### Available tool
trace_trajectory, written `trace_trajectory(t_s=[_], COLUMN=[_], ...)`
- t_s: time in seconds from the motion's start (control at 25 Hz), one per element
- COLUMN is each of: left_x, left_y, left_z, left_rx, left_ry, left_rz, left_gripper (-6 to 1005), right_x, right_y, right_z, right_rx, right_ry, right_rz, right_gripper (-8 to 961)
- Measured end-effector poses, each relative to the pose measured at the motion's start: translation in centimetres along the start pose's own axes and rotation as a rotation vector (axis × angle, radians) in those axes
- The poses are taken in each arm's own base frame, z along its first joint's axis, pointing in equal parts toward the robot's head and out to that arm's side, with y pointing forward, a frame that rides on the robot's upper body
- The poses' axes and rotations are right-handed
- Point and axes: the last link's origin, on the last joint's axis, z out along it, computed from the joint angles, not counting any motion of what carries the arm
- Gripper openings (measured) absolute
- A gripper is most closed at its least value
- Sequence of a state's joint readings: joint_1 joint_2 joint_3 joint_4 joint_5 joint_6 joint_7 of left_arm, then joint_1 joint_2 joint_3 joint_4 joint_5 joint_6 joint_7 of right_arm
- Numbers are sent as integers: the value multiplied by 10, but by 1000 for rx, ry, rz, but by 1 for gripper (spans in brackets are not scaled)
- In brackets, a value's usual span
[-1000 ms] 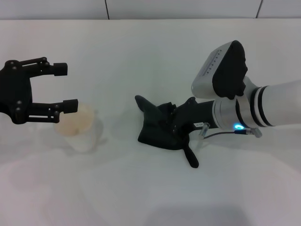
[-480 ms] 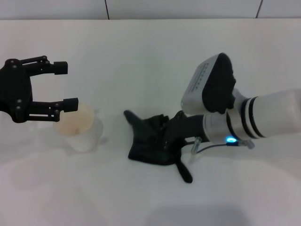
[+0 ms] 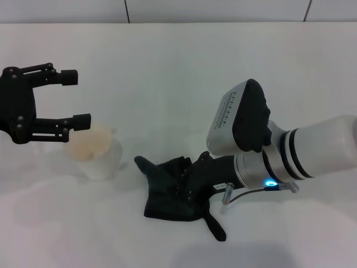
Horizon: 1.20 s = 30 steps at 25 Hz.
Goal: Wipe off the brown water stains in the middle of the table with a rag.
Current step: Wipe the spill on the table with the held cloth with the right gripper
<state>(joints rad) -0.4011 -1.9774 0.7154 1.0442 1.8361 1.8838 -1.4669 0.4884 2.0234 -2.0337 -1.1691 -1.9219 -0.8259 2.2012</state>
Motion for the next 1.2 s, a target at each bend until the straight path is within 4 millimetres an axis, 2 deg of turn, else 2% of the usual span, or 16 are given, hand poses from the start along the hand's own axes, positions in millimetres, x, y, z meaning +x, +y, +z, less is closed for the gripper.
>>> trace_trajectory(t_s=[0.64,0.88,1.2], left_x=[-2,-3,-3], left_y=[4,4,4], left_z=[-2,-2,-1], left_rx=[12,13,17], left_ry=[-2,-1,2], left_rz=[-1,-2,-5], left_gripper=[893,893,893], right_x=[3,15,16], right_y=[-33,-45,-45], right_z=[-10,-23,-27], right_rx=[159,217,217], right_ry=[-82,-112,-115], right_rz=[105,167,169], right_gripper=[147,155,166])
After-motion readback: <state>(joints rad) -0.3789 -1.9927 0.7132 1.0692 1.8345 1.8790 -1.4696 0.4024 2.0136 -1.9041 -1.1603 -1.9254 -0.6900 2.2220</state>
